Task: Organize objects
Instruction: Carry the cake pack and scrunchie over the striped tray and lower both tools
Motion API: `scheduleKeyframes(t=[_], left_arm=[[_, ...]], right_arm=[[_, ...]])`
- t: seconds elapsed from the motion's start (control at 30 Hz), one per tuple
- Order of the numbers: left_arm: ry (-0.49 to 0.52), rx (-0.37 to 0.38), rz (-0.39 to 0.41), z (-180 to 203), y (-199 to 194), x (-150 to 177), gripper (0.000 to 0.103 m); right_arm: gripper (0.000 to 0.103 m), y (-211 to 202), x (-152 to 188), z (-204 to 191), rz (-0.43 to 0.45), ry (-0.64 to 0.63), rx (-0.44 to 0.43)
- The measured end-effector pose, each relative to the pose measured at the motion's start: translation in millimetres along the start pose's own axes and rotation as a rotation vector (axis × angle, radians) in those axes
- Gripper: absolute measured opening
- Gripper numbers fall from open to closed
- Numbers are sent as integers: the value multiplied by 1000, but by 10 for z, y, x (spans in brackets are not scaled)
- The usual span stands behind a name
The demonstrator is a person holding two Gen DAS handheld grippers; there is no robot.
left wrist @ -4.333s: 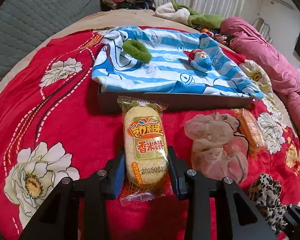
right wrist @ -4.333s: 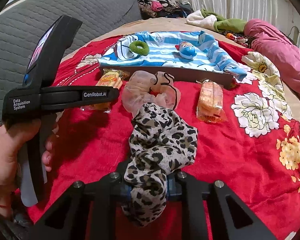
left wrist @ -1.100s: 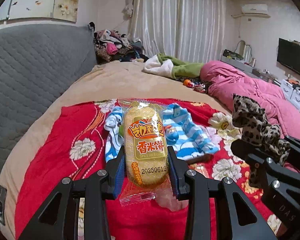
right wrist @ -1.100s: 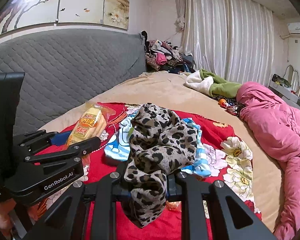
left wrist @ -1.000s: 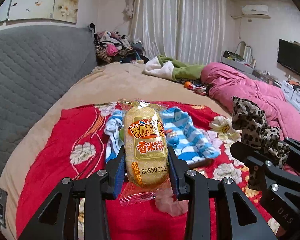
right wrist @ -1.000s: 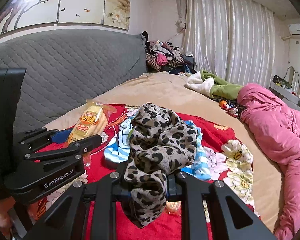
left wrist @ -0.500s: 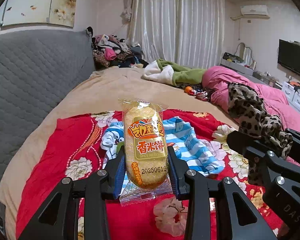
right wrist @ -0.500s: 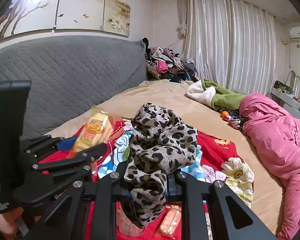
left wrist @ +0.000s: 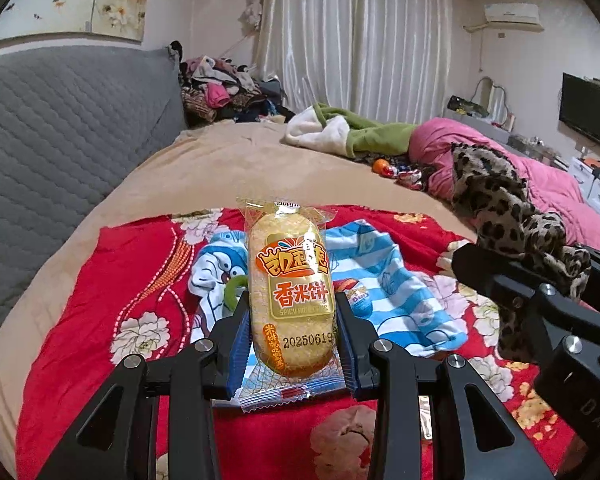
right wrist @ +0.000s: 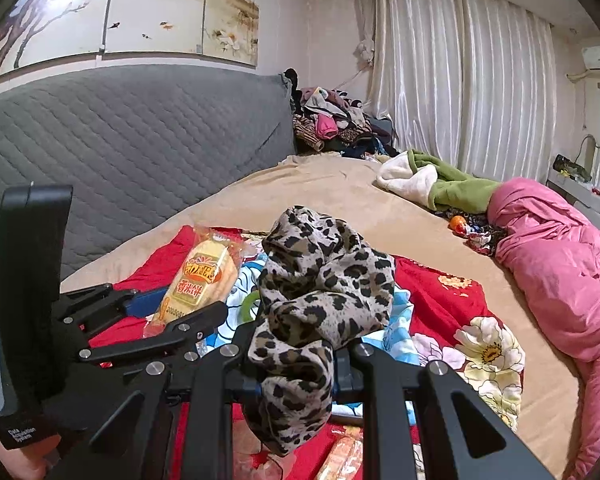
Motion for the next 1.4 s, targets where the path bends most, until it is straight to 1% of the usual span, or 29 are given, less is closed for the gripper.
scheduleKeyframes(t=[0.37,0.47,0.6,0.8,1.07,1.27,1.4], left_arm=[[1,-4,-30,-67,466,101,39],[-4,-7,-32,-69,610,124,39],[-17,7,-50,-65,810,184,39],[7,22,-82,-9,1077,322,39],[-2,16,-89,-83,1286,400,39],[3,13,-114,-86,1466,460,39],[18,13,-126,-45,1519,511,39]], right_arm=[[22,414,178,69,-42,12,9],[22,515,226,114,-38,28,15],[22,635,298,194,-37,66,8],[22,870,437,304,-71,76,25],[22,1128,623,378,-117,76,43],[22,1282,733,419,-147,74,59],[22,1400,826,408,-192,65,55]])
Point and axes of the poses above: each gripper's, at about its wrist camera, not at the fingertips, and y roughly the way its jaws point, z to its right, x to its underside, the point moved 1 cm from there along y, roughly the way its jaws point, and after that the axes turned 11 degrees about -y, right-handed, at the moved point
